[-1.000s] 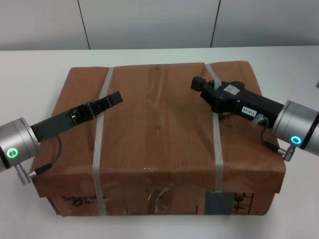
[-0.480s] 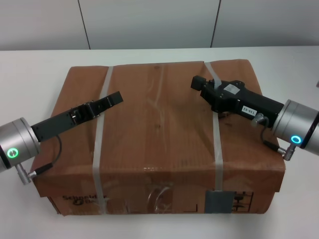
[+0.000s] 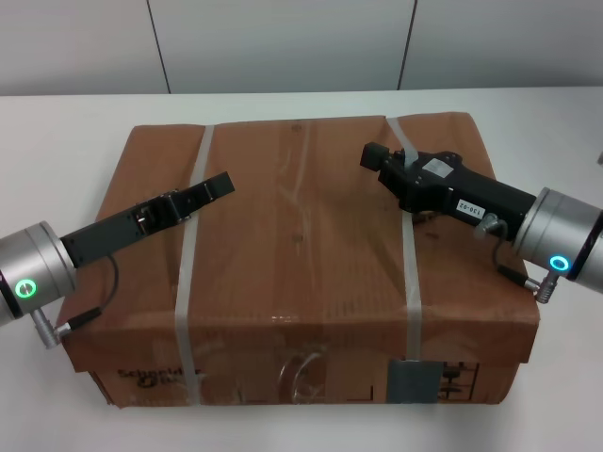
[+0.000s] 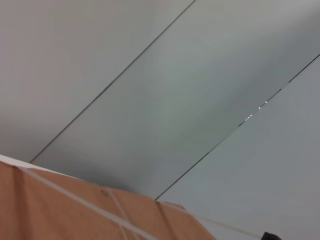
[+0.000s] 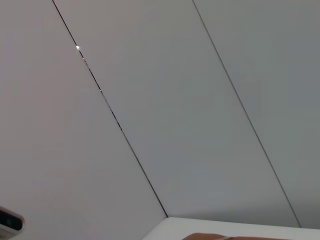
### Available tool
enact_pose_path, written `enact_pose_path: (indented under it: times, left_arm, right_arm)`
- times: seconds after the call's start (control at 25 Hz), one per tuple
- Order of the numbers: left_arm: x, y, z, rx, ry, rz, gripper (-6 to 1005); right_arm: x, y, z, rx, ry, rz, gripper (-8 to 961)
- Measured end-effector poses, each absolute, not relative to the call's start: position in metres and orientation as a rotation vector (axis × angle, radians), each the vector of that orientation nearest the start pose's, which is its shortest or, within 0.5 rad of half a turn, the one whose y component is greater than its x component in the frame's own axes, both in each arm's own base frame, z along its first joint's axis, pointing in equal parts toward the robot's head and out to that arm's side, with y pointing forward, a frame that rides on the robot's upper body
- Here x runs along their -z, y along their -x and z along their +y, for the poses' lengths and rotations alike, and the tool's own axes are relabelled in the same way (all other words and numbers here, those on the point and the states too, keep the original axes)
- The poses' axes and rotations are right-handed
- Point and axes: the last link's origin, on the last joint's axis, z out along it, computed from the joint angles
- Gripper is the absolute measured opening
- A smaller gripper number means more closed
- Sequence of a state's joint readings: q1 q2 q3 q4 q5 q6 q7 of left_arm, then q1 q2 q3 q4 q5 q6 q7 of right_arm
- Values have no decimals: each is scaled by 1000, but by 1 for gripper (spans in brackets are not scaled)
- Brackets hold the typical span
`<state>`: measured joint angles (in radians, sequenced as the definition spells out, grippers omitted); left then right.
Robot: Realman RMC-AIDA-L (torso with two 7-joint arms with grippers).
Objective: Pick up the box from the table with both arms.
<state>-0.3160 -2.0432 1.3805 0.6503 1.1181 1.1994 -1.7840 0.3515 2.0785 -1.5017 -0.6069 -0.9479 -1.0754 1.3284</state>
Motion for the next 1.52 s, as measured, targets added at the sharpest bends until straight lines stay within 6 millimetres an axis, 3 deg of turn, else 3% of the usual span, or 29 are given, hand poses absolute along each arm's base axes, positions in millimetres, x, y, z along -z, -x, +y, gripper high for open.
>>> enact_pose_path:
  times: [1.52]
  left_arm:
    - [26,260,320,1143,2262,-1389,95]
  right_arm:
    - [52,-247,330,-1027,2319,939,23]
